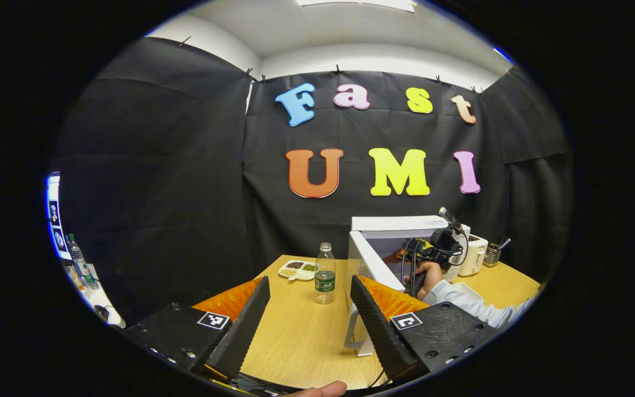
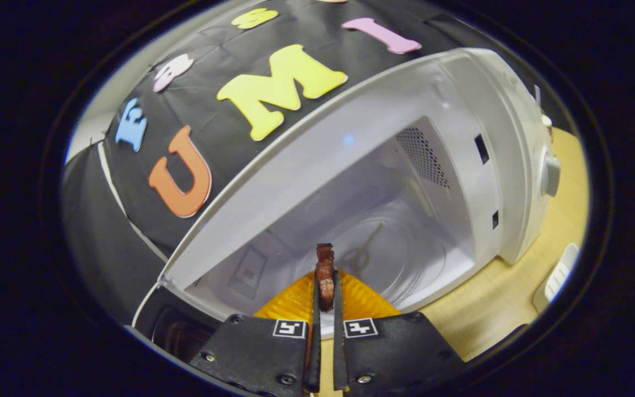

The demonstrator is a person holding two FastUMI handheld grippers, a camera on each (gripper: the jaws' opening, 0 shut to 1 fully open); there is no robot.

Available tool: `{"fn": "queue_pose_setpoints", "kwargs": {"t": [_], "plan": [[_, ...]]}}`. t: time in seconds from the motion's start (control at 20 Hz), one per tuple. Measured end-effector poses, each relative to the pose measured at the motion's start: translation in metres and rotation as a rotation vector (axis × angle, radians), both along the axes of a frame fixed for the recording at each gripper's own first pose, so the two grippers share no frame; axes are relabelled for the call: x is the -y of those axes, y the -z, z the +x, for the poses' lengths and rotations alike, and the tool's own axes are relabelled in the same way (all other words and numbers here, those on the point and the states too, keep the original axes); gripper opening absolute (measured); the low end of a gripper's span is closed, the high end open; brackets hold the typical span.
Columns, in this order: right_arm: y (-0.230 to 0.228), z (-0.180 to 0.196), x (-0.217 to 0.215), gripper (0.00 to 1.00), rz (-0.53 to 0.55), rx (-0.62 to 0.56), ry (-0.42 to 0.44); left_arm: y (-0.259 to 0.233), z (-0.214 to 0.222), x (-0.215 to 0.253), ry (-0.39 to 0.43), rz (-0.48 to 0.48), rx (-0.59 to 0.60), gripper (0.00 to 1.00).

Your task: Open the microwave oven with the left hand, put the food in, and close the microwave oven.

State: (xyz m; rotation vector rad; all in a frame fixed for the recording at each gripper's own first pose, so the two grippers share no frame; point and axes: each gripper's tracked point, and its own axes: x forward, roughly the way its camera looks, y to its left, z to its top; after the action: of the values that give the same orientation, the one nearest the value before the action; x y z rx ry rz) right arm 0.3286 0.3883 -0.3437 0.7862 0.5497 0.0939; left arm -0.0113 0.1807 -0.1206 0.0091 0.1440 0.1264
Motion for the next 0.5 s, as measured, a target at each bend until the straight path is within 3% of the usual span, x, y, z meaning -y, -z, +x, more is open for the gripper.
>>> {"fn": "queue_pose_setpoints", "kwargs": {"t": [0.05, 0.1, 0.15, 0.25, 0.4, 0.5], "plan": [[0.005, 0.005, 0.001, 0.12, 0.044, -0.017, 0.040, 0.002, 0.000, 0.000, -0.003, -0.004, -0.005, 0.80], [0.012, 0.008, 0.002, 0.12, 0.067, -0.031, 0.087, 0.003, 0.000, 0.000, -0.004, -0.007, -0.009, 0.80], [0.018, 0.013, 0.006, 0.12, 0.081, -0.040, 0.130, 0.004, 0.000, 0.000, -0.006, -0.010, -0.014, 0.90], [0.029, 0.018, 0.007, 0.12, 0.108, -0.063, 0.183, 0.006, 0.000, 0.000, -0.009, -0.016, -0.025, 0.90], [0.030, 0.021, -0.002, 0.13, 0.136, -0.069, 0.183, 0.009, 0.000, 0.002, -0.008, -0.017, -0.040, 0.90], [0.026, 0.022, -0.008, 0.13, 0.083, -0.054, 0.159, 0.008, 0.000, 0.004, -0.005, -0.013, -0.039, 0.90]]}}
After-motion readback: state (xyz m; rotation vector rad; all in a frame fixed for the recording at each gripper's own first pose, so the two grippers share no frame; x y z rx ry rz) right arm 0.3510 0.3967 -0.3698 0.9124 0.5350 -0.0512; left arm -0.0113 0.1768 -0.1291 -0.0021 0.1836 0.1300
